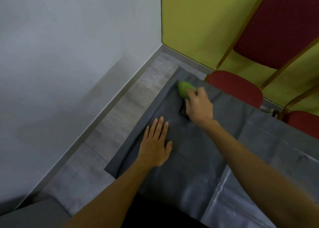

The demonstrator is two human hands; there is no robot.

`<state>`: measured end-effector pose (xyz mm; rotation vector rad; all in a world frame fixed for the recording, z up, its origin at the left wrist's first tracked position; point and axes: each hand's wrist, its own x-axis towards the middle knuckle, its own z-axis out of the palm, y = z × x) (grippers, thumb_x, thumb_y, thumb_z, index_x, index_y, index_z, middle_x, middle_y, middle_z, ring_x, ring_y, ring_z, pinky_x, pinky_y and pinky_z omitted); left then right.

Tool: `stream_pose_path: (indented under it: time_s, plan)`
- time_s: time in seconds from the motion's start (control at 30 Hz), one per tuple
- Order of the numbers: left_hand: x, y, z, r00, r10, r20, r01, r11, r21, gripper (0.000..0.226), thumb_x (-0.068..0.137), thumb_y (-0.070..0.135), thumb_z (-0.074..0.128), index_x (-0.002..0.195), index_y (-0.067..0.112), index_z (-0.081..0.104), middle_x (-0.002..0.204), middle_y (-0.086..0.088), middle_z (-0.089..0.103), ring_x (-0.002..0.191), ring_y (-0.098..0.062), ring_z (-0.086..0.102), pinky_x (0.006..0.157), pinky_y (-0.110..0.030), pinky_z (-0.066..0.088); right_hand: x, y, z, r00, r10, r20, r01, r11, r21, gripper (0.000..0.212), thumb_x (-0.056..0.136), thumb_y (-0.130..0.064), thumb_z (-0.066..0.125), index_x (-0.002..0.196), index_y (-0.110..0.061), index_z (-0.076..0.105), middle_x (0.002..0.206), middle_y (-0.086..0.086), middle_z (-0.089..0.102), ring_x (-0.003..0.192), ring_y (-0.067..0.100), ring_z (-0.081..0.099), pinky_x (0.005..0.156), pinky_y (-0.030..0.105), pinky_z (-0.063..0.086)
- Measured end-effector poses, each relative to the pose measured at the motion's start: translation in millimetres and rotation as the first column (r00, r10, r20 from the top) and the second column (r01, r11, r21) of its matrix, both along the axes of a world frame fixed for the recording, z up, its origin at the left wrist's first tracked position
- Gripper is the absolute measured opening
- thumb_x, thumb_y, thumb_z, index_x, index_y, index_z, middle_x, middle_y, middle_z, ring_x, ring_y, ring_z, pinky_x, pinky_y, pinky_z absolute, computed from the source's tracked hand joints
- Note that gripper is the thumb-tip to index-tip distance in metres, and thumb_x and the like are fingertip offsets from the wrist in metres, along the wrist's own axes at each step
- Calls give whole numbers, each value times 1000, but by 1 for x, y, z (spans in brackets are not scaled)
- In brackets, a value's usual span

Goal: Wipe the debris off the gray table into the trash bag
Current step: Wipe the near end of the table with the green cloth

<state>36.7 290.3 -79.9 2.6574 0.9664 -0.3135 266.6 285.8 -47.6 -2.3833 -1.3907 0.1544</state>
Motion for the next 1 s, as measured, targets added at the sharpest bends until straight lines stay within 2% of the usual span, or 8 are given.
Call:
stream_pose_path:
  time_s: [0.1,0.27,0.4,0.5,0.63,0.83,0.93,1.0]
  plan:
    - [2,2,-3,1000,-15,-11,15,1000,3,76,98,54,21,155,18,-12,162,-5,-22,149,-23,-23,123,-45,-6,9,-26,-12,989,119,83,-117,993,-28,32,94,-18,55,126,-17,61,109,19,50,95,38,52,62,44,49]
    - [0,6,-6,999,-33,-34,34,999,13,74,99,57,16,153,19,-19,160,-4,-28,146,-21,-30,119,-40,-15,94,-22,-5,960,-252,121,270,949,-163,37,91,-10,49,127,-11,55,117,22,44,104,42,48,76,51,51]
    - [2,4,-8,999,-30,-25,30,1000,8,75,98,58,14,151,20,-23,161,-5,-27,146,-22,-29,119,-41,-14,90,-12,15,921,-389,10,384,906,-178,33,90,-9,50,122,-4,55,122,20,43,110,40,46,85,50,48]
    - [2,3,-7,999,-29,18,28,999,16,75,99,55,21,154,18,-14,163,-7,-20,148,-23,-24,121,-42,-9,23,-18,13,988,-150,29,152,985,-77,33,88,-13,55,120,-6,56,116,19,48,100,39,52,74,47,53]
    - [2,4,-2,999,-42,15,42,999,17,76,100,53,27,156,17,-9,163,-7,-17,149,-24,-21,121,-43,-7,-18,-54,-3,979,199,53,-189,970,-152,41,86,-20,56,127,-18,57,113,14,52,99,36,54,72,45,53]
    - [3,4,1,999,-47,-20,47,999,-13,76,100,55,23,155,18,-15,162,-6,-24,147,-23,-26,118,-39,-14,79,-73,-4,988,-147,40,151,982,-113,43,90,-15,54,132,-22,59,117,18,49,105,39,53,77,48,54]
    - [2,4,0,999,-43,-22,42,999,-20,75,100,56,20,153,19,-18,161,-5,-27,147,-23,-27,117,-38,-16,104,-66,5,866,-476,-151,460,879,-128,44,92,-16,52,135,-21,56,129,17,47,113,37,53,91,43,50]
    - [3,3,0,999,-40,-12,40,999,-17,75,100,55,20,153,19,-19,161,-6,-26,147,-23,-26,118,-39,-16,95,-55,16,815,-534,-224,527,844,-94,43,91,-16,52,134,-19,58,131,16,51,112,36,56,93,40,50]
